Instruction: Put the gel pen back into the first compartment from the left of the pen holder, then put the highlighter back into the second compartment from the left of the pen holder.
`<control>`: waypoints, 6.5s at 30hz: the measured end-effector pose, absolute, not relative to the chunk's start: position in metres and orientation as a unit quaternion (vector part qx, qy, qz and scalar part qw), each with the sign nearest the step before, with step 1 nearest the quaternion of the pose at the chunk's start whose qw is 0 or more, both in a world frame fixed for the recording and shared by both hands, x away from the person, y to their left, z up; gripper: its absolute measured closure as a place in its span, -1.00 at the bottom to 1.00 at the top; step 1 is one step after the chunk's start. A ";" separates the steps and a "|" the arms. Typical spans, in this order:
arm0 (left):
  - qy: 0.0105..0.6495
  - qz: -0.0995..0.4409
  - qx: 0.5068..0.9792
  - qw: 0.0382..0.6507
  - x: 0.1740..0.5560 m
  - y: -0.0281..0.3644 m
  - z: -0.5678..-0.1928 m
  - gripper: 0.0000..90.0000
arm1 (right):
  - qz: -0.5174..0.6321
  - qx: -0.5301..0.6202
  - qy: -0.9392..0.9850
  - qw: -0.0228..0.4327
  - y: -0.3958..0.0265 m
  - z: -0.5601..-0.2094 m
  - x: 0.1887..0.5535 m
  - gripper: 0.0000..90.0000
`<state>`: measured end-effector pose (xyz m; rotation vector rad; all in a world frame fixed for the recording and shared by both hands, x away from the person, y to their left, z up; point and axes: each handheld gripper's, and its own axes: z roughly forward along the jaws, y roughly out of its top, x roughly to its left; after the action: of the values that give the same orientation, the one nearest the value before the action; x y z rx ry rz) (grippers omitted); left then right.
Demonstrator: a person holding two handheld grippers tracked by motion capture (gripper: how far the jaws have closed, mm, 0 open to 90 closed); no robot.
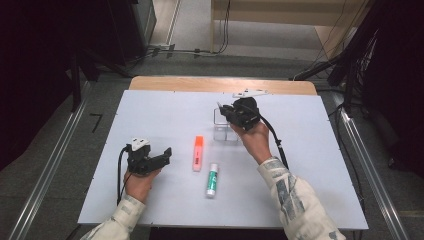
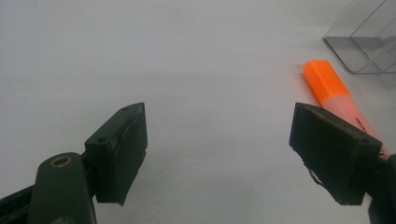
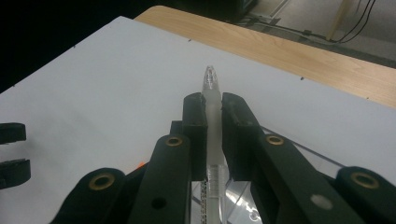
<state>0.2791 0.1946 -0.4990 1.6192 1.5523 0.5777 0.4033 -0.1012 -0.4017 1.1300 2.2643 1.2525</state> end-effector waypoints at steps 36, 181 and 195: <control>0.613 0.227 0.639 0.405 0.279 0.197 -0.499 -0.57 | 0.442 0.403 0.785 0.158 -0.065 -0.386 0.445 0.75; 0.589 0.214 0.664 0.409 0.281 0.159 -0.498 -0.57 | 0.443 0.438 0.763 0.173 -0.211 -0.443 0.360 -0.20; 0.578 0.215 0.677 0.403 0.290 0.139 -0.498 -0.53 | 0.429 0.444 0.767 0.174 -0.222 -0.452 0.354 -0.20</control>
<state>0.2903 0.1387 -0.4979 1.7090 1.4593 0.5419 0.3536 -0.2216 -0.4522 1.2588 2.1748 1.2162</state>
